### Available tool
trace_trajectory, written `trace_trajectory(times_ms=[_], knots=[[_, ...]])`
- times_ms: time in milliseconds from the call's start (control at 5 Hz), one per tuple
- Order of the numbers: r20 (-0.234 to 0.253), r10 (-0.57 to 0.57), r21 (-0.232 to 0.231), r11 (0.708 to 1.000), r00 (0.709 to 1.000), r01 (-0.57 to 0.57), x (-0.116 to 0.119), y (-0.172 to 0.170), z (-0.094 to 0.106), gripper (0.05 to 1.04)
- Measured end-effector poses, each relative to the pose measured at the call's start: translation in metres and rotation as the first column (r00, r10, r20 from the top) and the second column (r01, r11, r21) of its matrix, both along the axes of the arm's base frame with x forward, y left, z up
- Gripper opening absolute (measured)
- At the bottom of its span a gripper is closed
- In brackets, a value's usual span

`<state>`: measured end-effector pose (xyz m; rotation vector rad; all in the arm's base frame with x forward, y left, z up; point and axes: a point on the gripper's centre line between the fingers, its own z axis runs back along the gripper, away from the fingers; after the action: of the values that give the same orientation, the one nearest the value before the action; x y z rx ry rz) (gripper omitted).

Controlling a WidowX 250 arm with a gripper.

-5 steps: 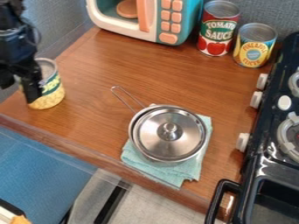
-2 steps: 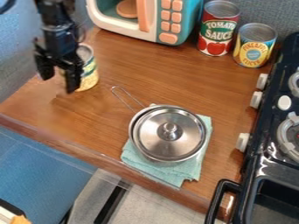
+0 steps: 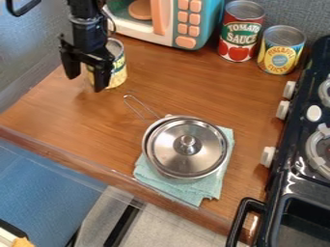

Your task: Move the tin to the left upper corner of the table

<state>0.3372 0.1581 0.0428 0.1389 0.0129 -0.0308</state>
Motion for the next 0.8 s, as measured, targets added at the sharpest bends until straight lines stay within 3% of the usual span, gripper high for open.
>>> trace_trajectory(times_ms=[600, 800], knots=[[0.022, 0.077, -0.062, 0.995, 0.997, -0.075, 0.017, -0.016, 0.020, 1.000], [0.084, 0.060, -0.059, 0.997, 0.995, -0.055, 0.019, -0.034, 0.057, 0.999]])
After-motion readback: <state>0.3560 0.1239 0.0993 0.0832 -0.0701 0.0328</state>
